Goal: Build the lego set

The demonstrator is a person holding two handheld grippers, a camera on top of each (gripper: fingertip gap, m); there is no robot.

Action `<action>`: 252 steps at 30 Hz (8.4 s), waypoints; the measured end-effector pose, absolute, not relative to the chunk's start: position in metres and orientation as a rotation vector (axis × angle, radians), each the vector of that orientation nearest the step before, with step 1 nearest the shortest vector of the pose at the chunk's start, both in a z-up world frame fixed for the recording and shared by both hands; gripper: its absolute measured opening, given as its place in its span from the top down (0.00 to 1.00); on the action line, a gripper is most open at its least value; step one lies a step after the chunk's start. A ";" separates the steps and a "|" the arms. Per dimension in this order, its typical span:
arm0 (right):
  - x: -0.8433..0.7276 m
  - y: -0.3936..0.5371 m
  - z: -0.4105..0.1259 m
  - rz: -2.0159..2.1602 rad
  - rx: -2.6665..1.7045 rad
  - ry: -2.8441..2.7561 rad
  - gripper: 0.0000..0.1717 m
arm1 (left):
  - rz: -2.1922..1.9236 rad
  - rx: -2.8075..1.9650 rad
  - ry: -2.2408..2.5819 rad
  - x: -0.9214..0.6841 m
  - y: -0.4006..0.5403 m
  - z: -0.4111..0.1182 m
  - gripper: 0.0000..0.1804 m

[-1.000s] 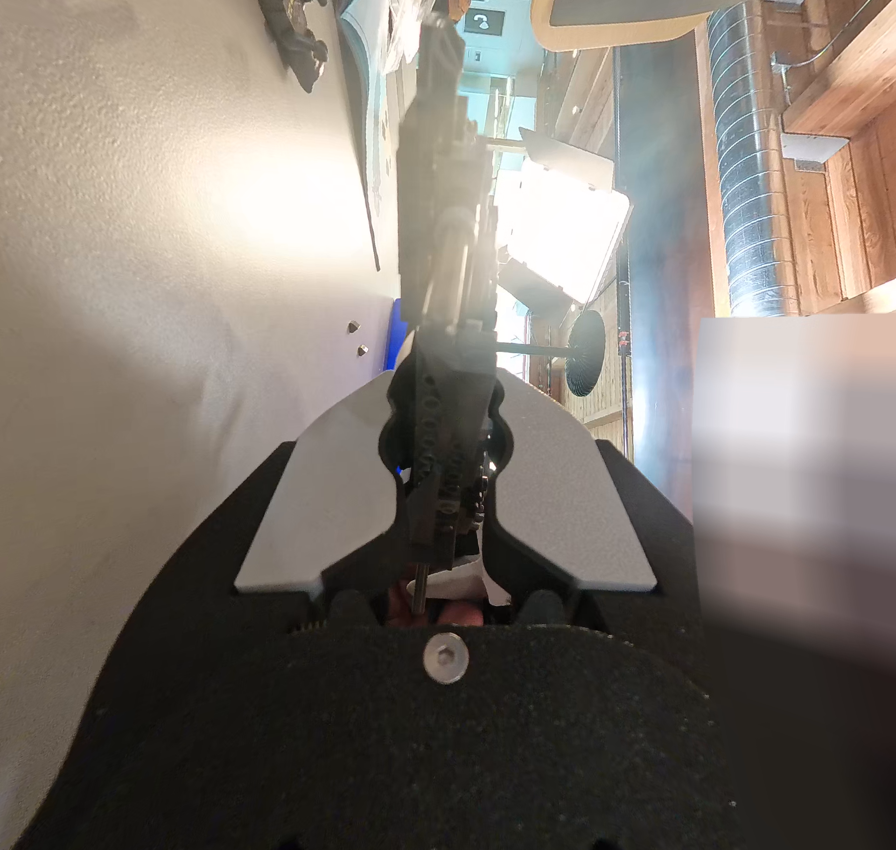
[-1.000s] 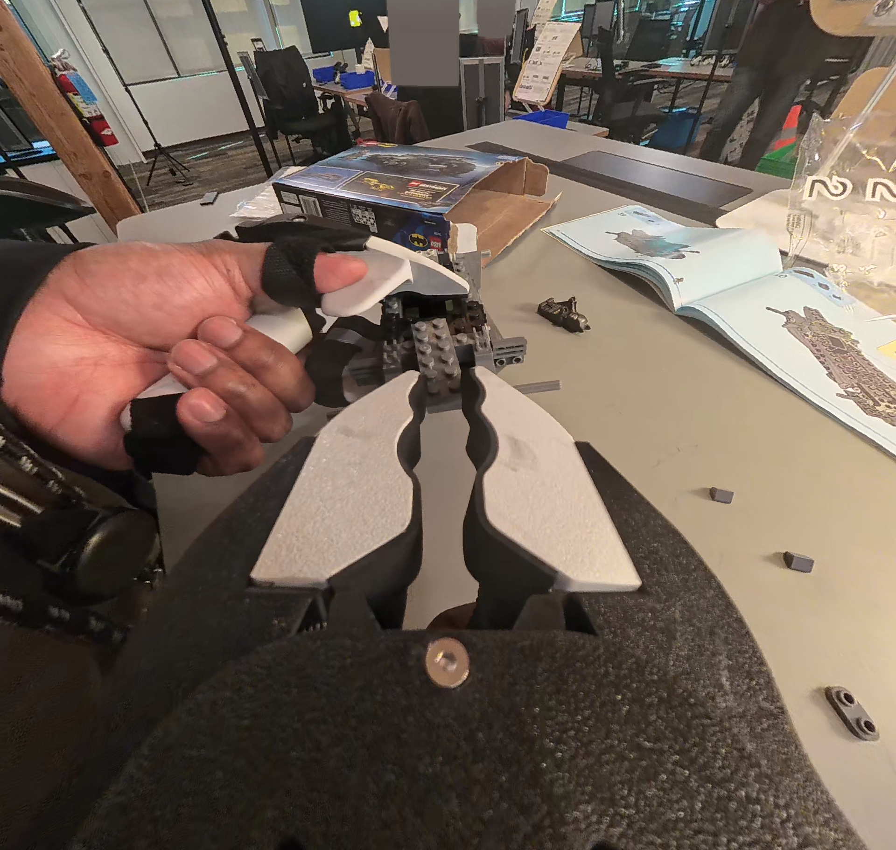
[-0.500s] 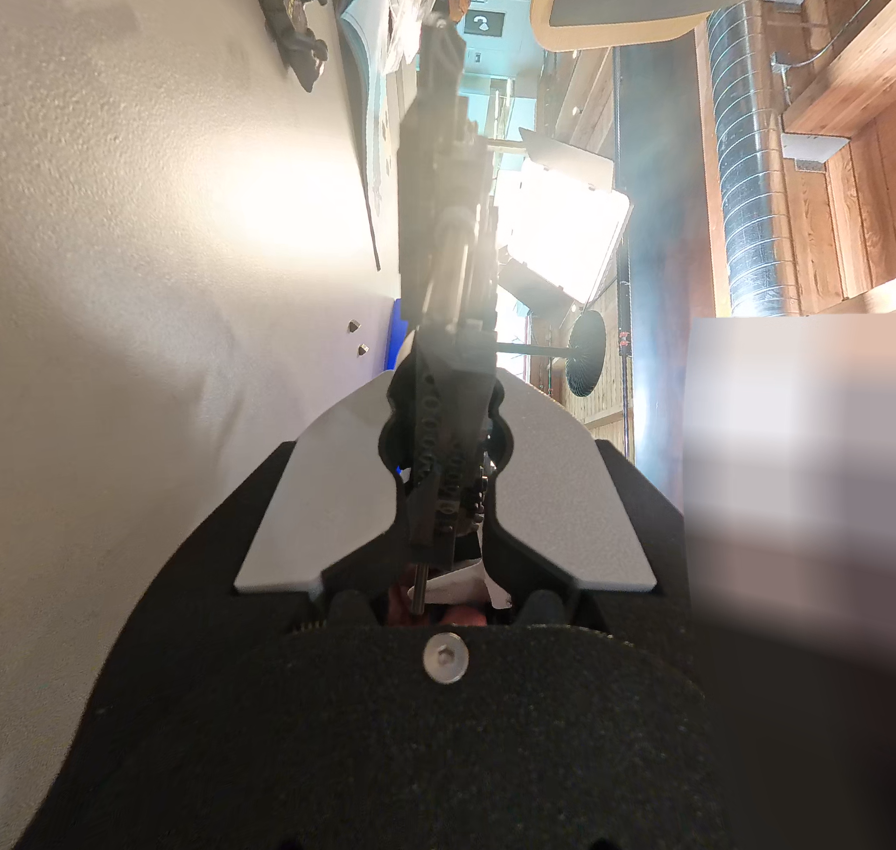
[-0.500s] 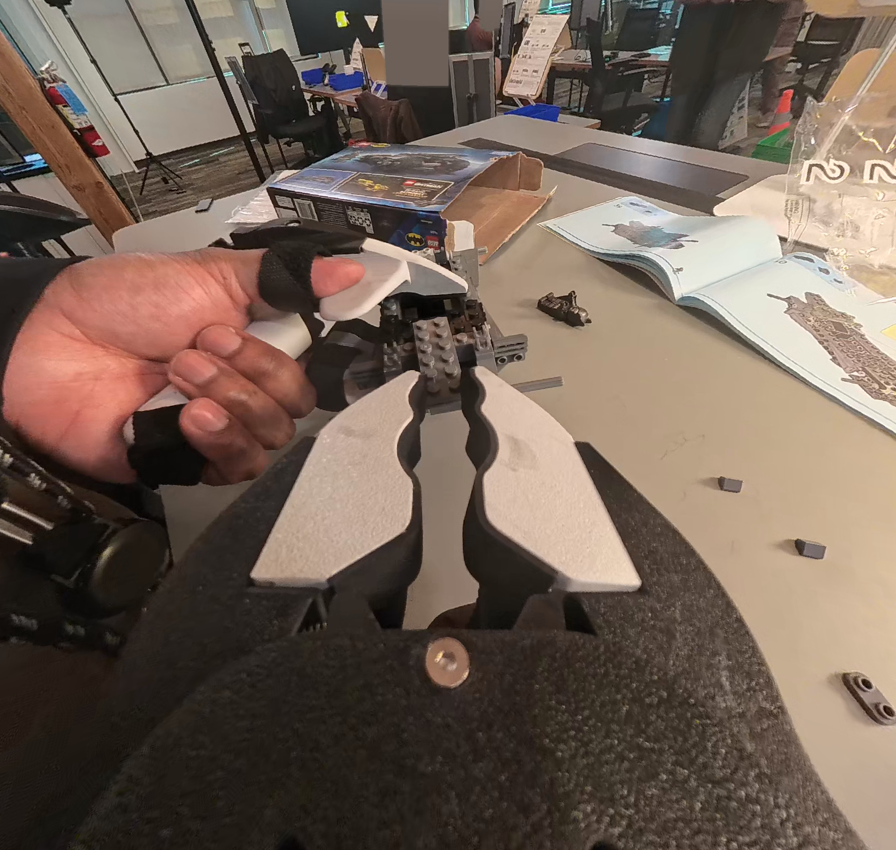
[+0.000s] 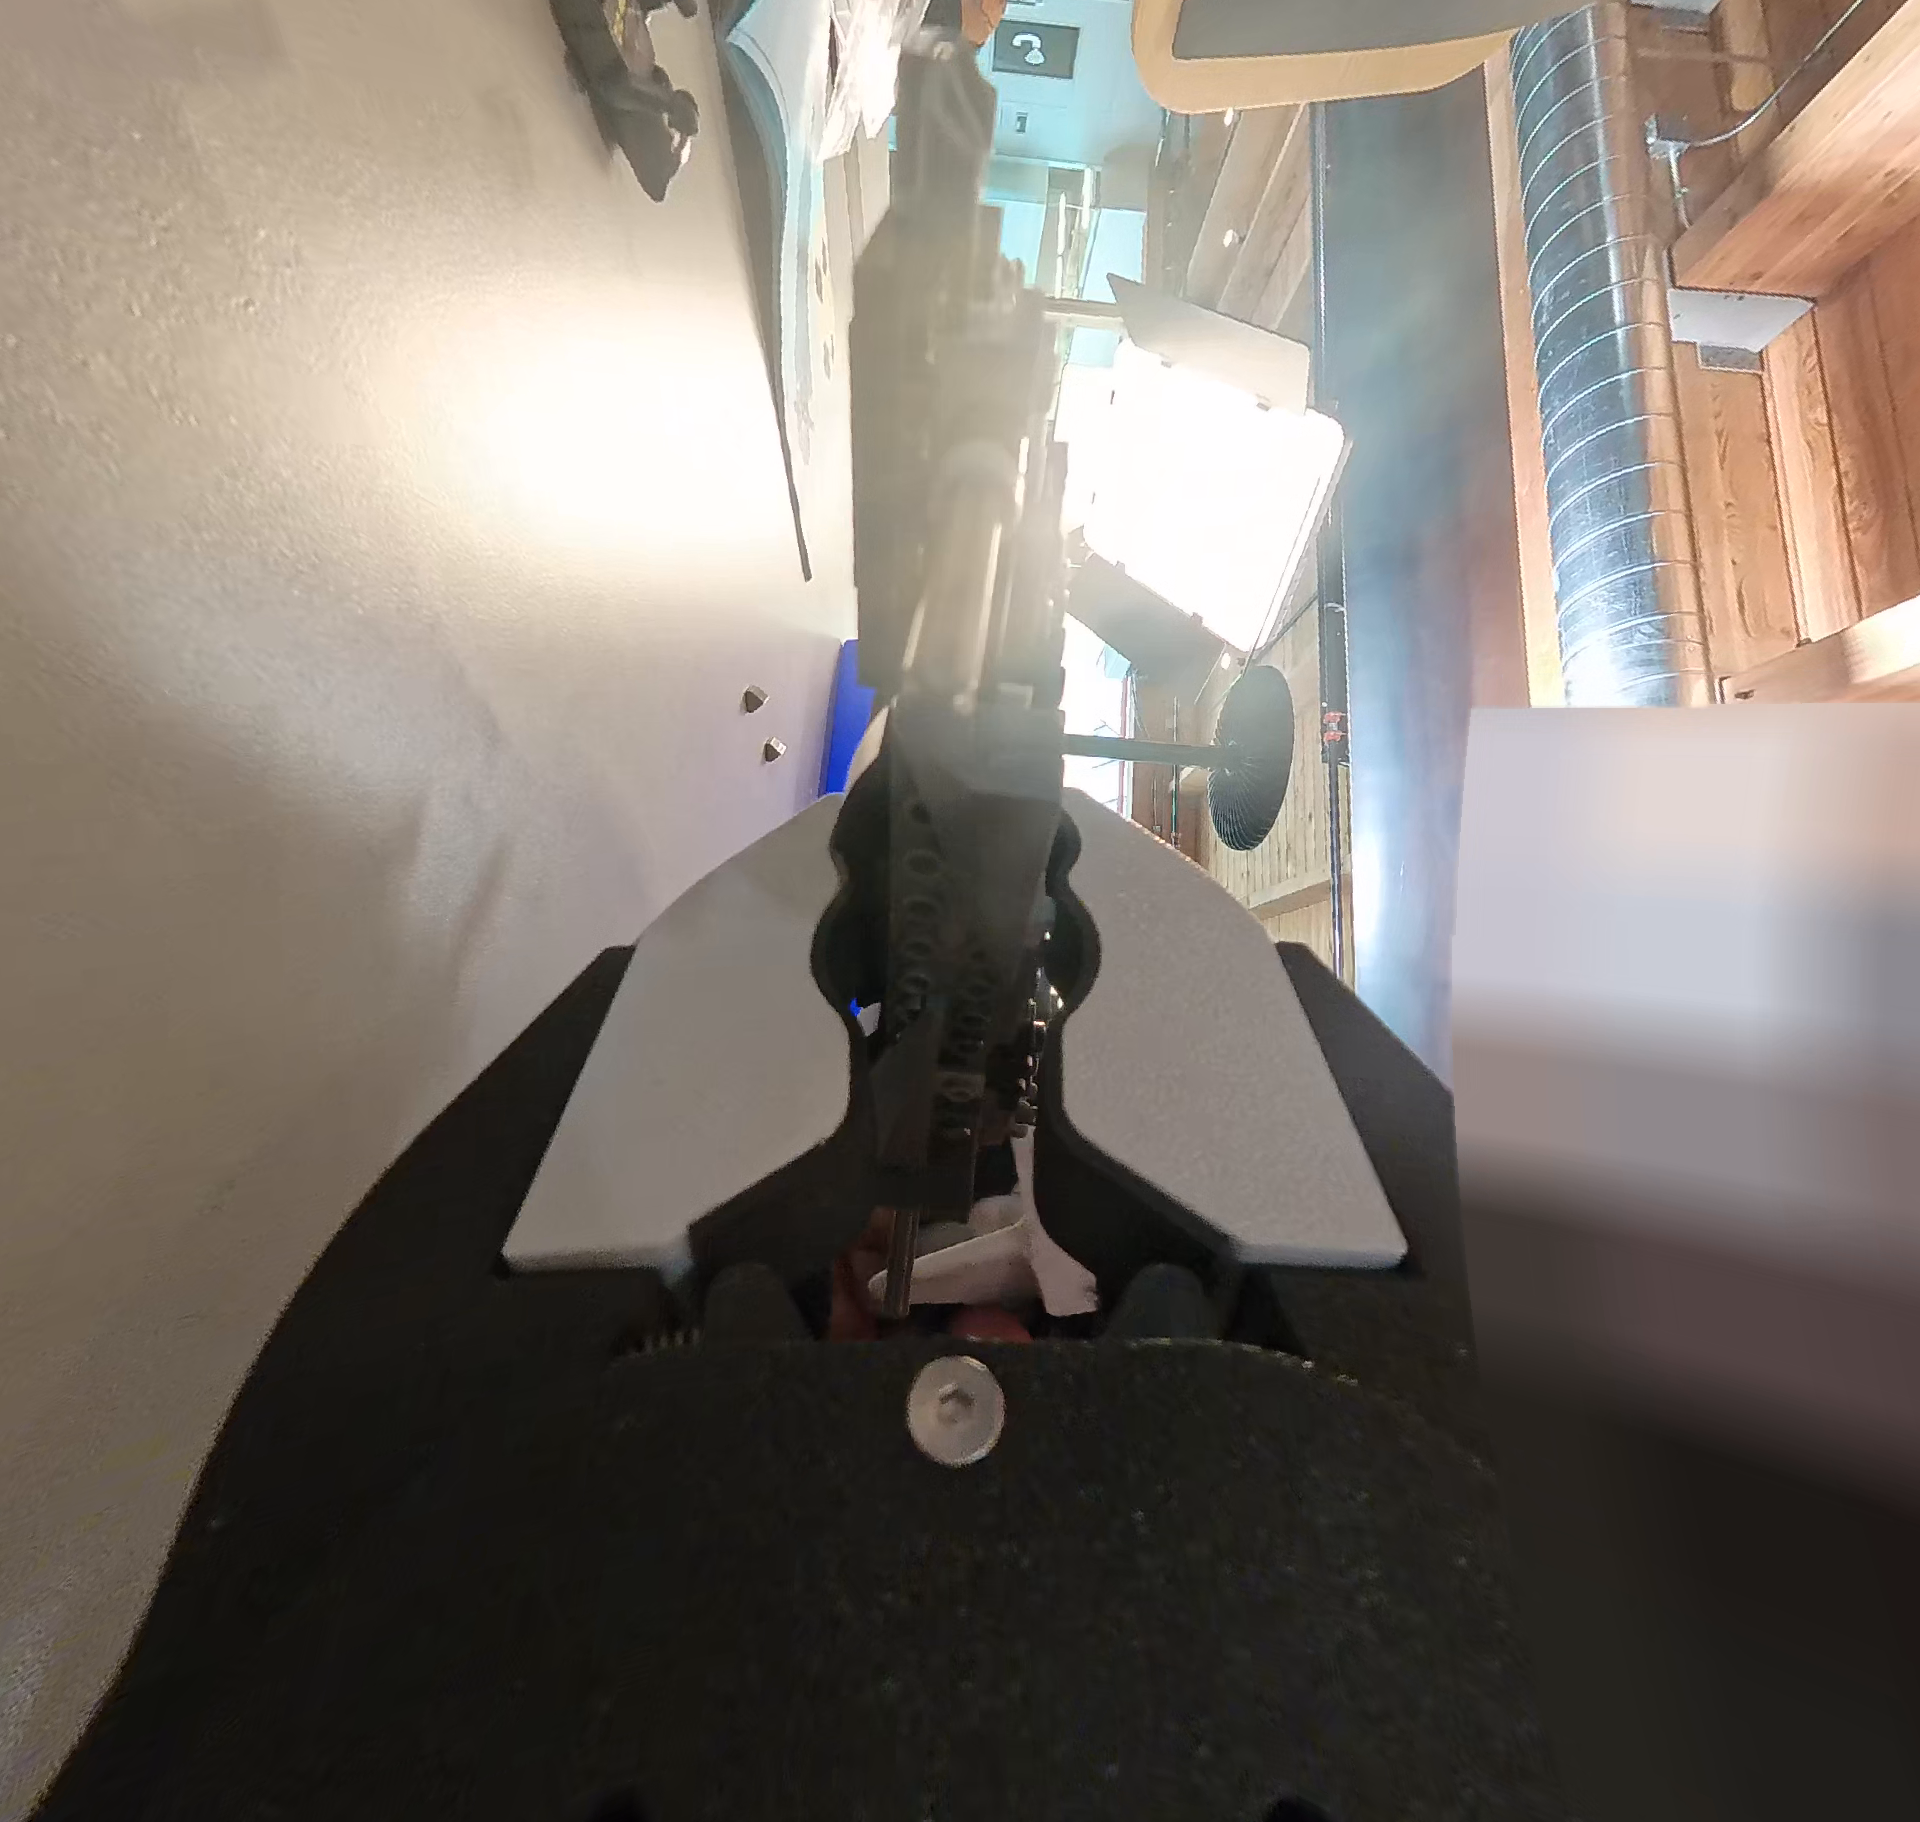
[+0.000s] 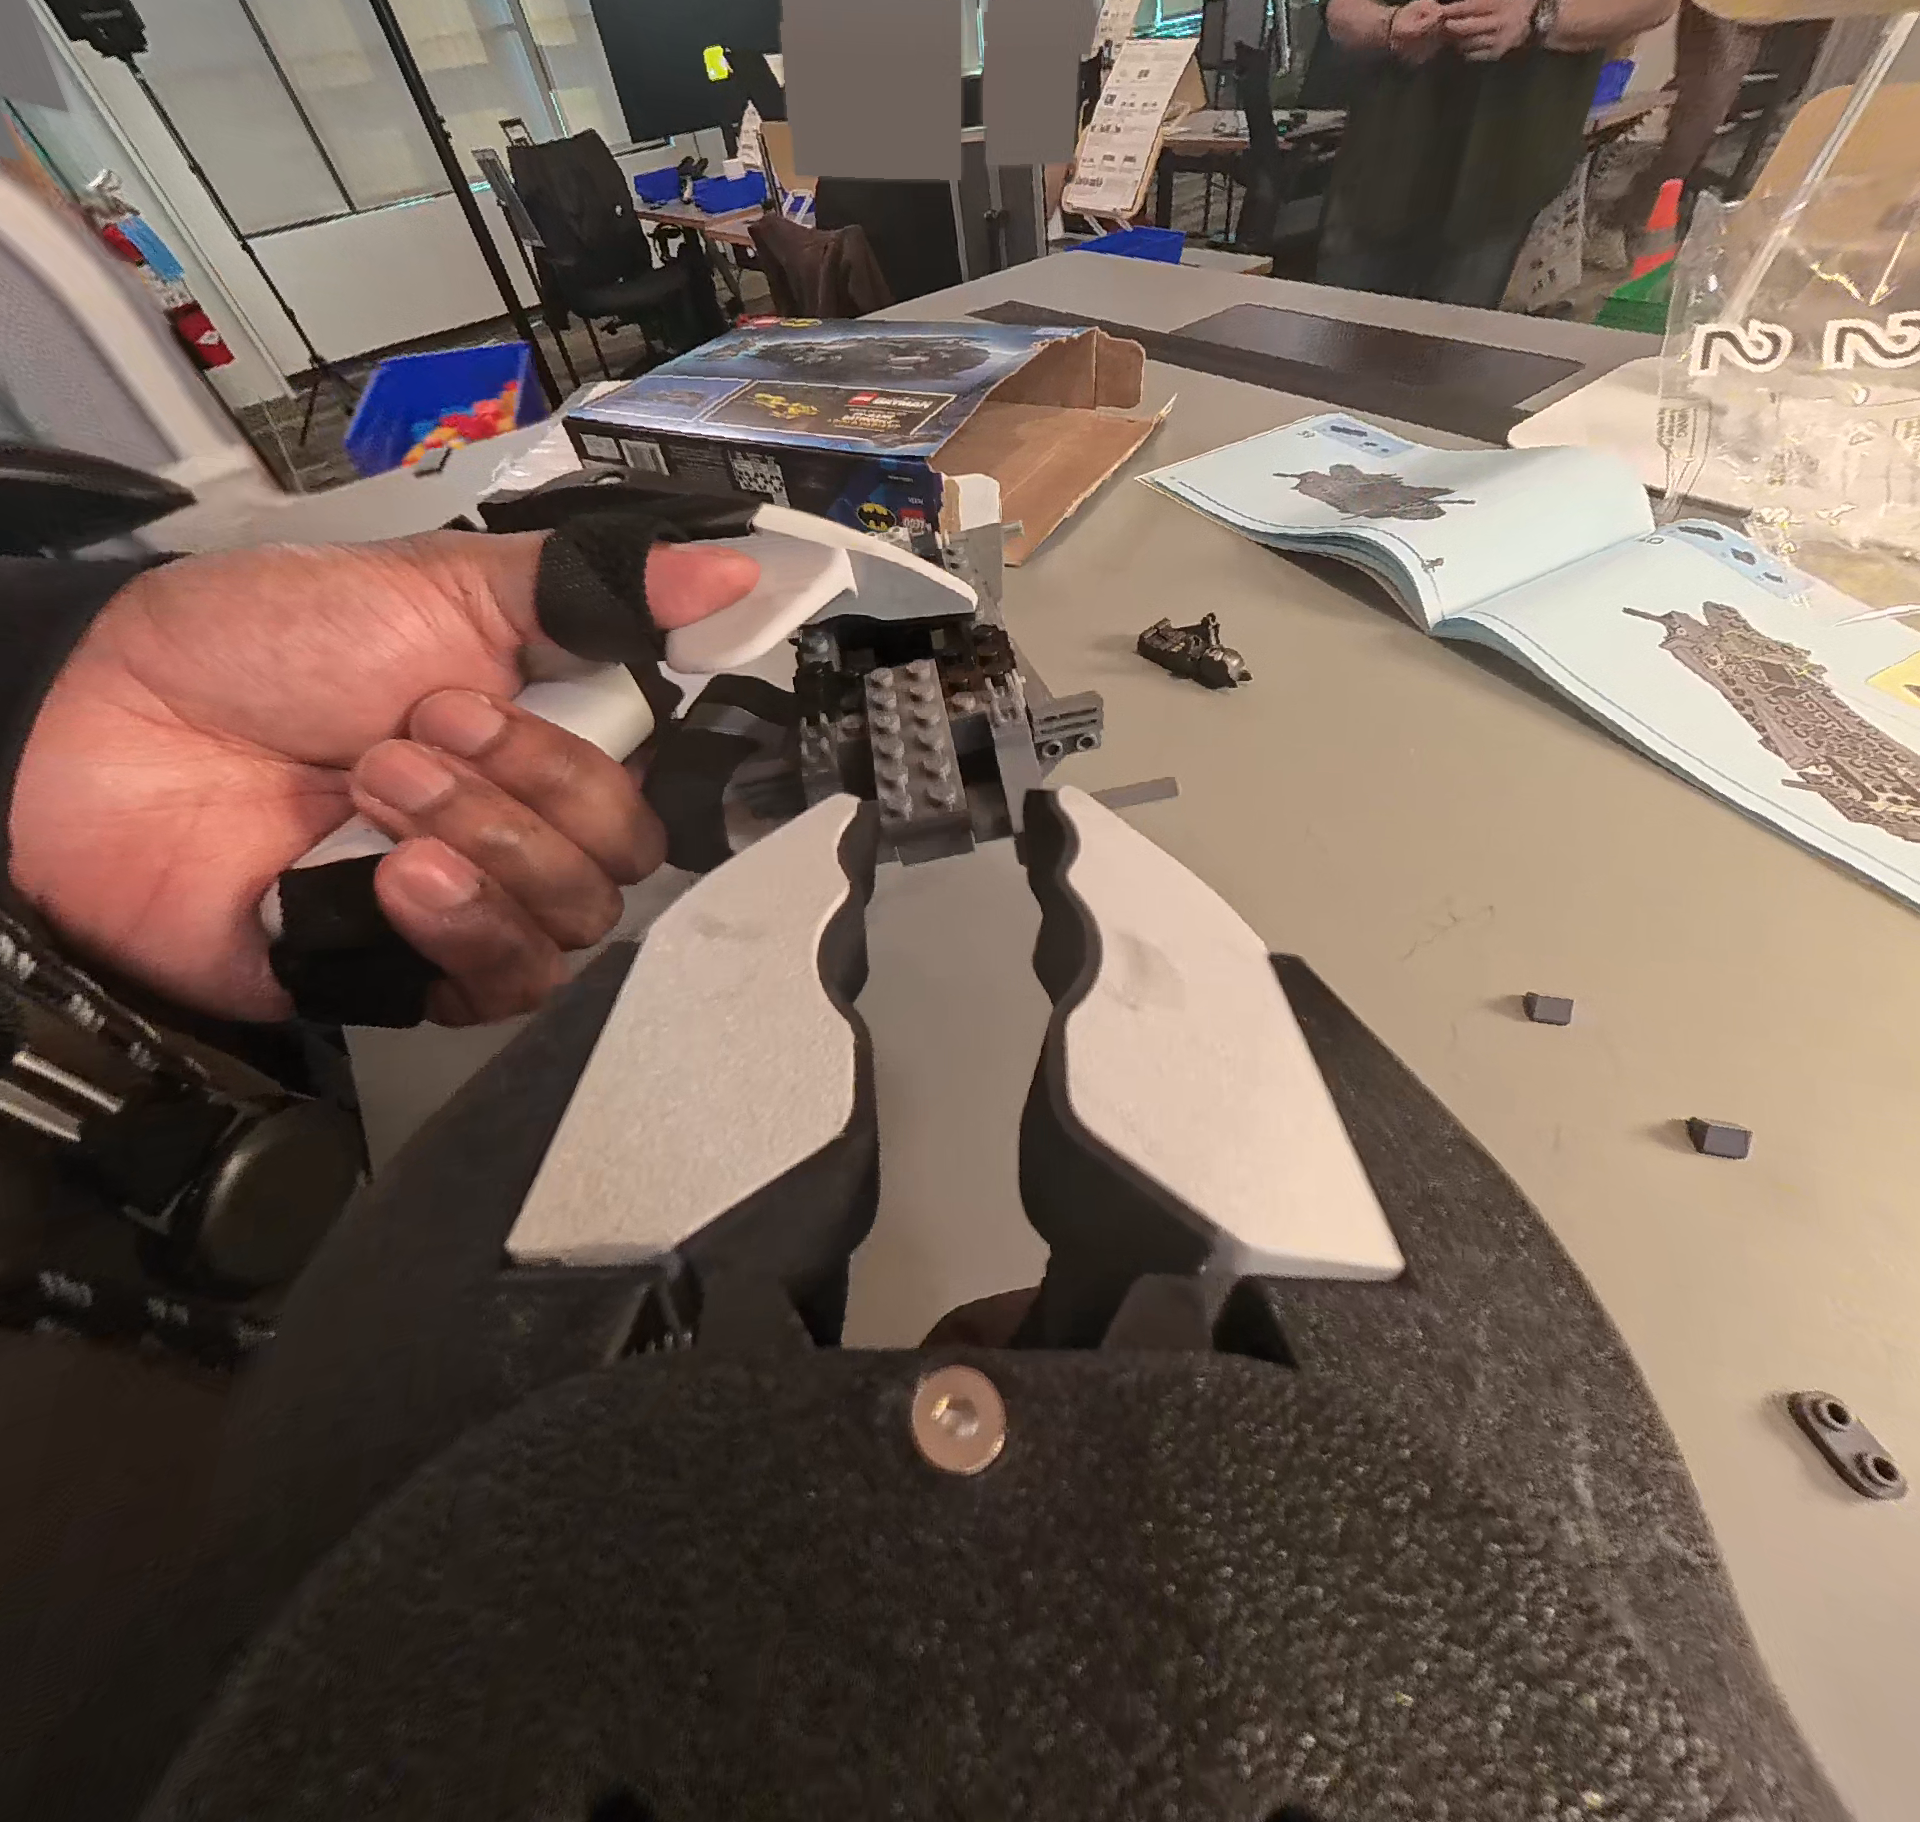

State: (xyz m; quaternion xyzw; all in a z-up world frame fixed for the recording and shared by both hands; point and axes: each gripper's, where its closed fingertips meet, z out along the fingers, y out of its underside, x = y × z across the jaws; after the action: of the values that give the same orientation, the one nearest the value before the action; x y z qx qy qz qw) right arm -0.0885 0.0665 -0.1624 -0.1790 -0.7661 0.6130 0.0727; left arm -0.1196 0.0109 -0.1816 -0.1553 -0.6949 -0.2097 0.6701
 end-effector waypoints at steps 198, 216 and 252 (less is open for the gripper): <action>-0.109 0.010 -0.137 0.951 0.981 -1.466 0.77 | -0.497 -0.457 -1.661 -0.135 0.008 -0.148 0.83; -0.107 0.010 -0.138 1.019 0.960 -1.485 0.79 | -0.509 -0.427 -1.674 -0.135 0.006 -0.148 0.83; -0.105 0.009 -0.143 1.027 0.987 -1.576 0.79 | -0.547 -0.346 -1.706 -0.139 0.003 -0.151 0.83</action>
State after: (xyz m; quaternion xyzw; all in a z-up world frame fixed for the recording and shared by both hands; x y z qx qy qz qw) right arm -0.1054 0.0094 -0.1433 0.4058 -0.6479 0.4222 0.4872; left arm -0.1390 0.0029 -0.1507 -0.1500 -0.7396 -0.2373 0.6117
